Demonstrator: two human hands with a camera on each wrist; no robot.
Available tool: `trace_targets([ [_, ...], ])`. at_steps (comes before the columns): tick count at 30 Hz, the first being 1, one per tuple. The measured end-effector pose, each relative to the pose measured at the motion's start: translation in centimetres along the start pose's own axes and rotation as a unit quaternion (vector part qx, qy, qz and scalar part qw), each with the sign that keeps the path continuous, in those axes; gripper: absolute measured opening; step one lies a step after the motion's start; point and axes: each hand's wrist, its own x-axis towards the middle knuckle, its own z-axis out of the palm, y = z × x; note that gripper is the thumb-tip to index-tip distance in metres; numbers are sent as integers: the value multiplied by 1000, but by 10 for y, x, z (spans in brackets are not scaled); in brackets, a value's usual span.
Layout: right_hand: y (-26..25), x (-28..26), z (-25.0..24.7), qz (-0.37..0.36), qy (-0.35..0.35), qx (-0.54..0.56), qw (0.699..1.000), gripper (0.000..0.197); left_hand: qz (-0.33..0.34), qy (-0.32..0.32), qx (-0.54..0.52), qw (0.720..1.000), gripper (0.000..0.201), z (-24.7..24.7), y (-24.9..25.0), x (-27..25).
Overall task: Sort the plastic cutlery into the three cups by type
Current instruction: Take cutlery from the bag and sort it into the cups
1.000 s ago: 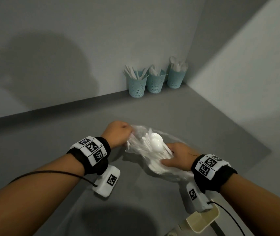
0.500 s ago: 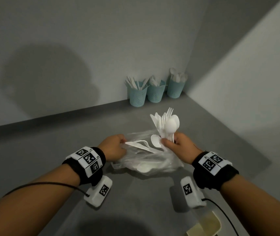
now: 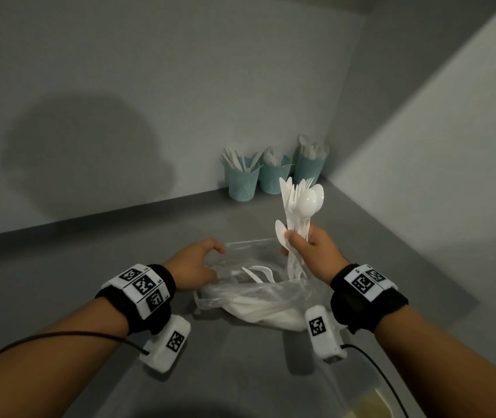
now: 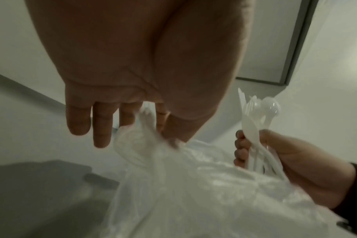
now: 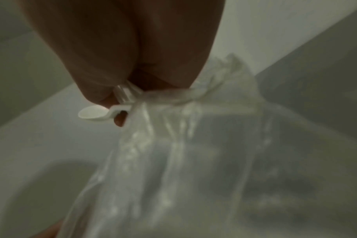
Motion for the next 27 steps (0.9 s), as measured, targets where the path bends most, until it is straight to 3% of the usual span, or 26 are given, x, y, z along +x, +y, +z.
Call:
trace_targets([
  [3,-12,7,-4,0,15,20,1000,22,39,42,-54,997,44,-10,14,-2],
  [6,-33,17,-3,14,29,81,996,25,97,82,-170,977,21,-15,47,-4],
  [10,-56,29,7,1,25,116,993,19,133,19,-220,966,31,-9,91,-2],
  [12,-59,32,9,1,39,121,992,15,144,19,-260,955,29,-5,100,2],
  [16,-55,30,9,14,26,153,988,20,123,67,-349,927,19,-1,103,5],
  [19,-51,26,11,6,37,130,991,20,100,69,-356,926,11,3,105,7],
  [22,-45,24,6,34,50,197,978,19,82,81,-377,919,11,0,106,10],
  [27,-38,12,-15,84,40,264,960,15,83,82,-457,882,11,-10,107,16],
])
